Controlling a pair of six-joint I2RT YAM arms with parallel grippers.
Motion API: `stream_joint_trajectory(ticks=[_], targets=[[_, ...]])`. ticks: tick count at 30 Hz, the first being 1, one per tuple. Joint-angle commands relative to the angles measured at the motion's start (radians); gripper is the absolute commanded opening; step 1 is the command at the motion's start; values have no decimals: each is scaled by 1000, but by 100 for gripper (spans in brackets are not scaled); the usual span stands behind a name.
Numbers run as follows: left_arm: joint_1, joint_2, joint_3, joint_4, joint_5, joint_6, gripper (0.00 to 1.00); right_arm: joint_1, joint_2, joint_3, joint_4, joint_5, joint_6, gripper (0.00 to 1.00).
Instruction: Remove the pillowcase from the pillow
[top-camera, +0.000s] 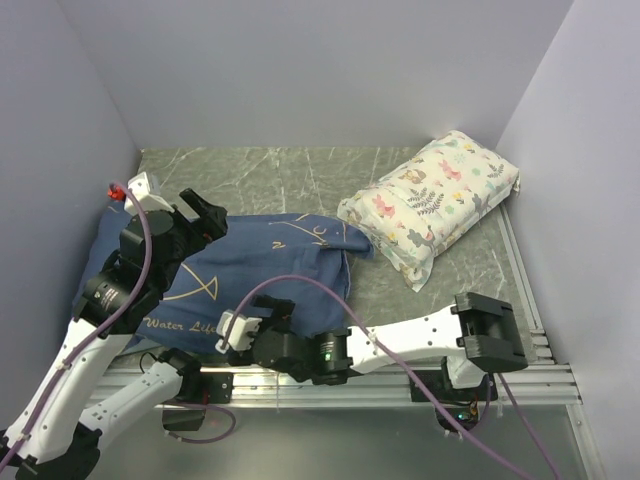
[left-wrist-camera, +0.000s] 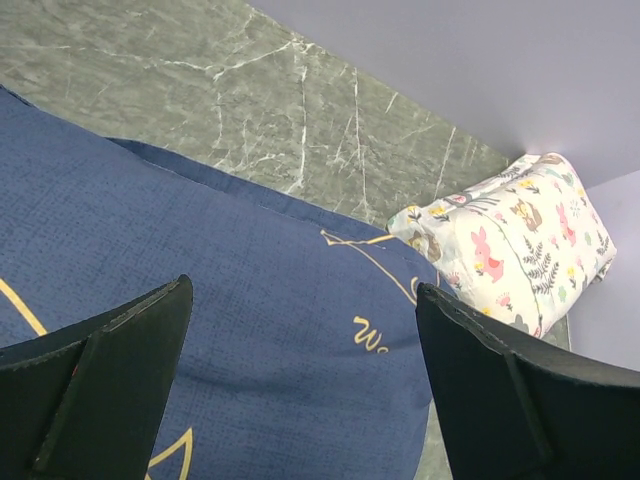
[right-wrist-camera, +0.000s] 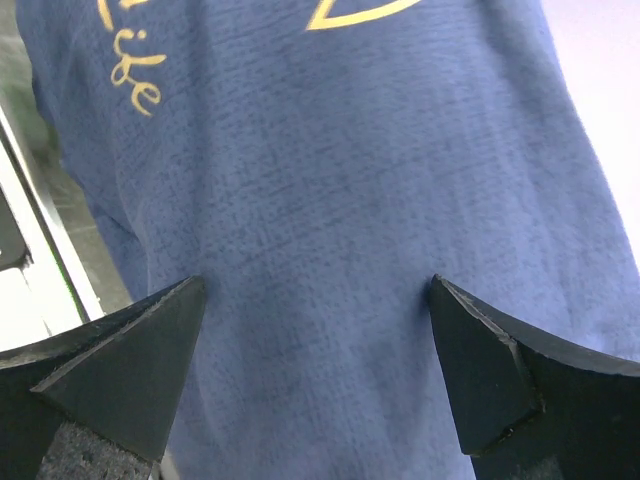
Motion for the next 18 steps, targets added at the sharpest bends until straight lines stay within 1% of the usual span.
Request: stream_joint_trajectory(ticks=[1, 6, 7, 8, 10, 11, 12, 13, 14, 16, 17, 18], targets=[[-2, 2, 47, 2, -9, 24, 99, 17, 35, 44, 92, 58, -66, 100], [-2, 13, 50, 7, -3, 30, 99, 11, 153, 74, 122, 132, -129, 100], [-2, 13, 50, 6, -1, 28, 99, 9, 168, 87, 130, 155, -137, 97], [-2, 15, 52, 6, -1, 28, 99, -1, 180, 99, 117, 173, -141, 88], [-2, 15, 66, 4, 2, 30, 99, -18, 199, 137, 80, 169, -121, 75], [-2, 16, 72, 1, 4, 31, 99, -41, 201, 148, 39, 151, -109, 48], [-2, 18, 90, -2, 7, 36, 99, -50, 199, 165, 23, 149, -88, 29], [-2, 18, 99, -2, 10, 39, 99, -63, 196, 170, 15, 150, -82, 17], [-2, 16, 109, -1, 13, 44, 99, -72, 191, 174, -9, 135, -77, 8], [-2, 15, 132, 6, 20, 59, 99, -100, 173, 197, -43, 106, -48, 0], [-2, 13, 139, 9, 31, 67, 99, -110, 164, 214, -118, 79, -22, 0], [-2, 13, 158, 18, 37, 83, 99, -129, 144, 270, -171, -43, 57, 0]])
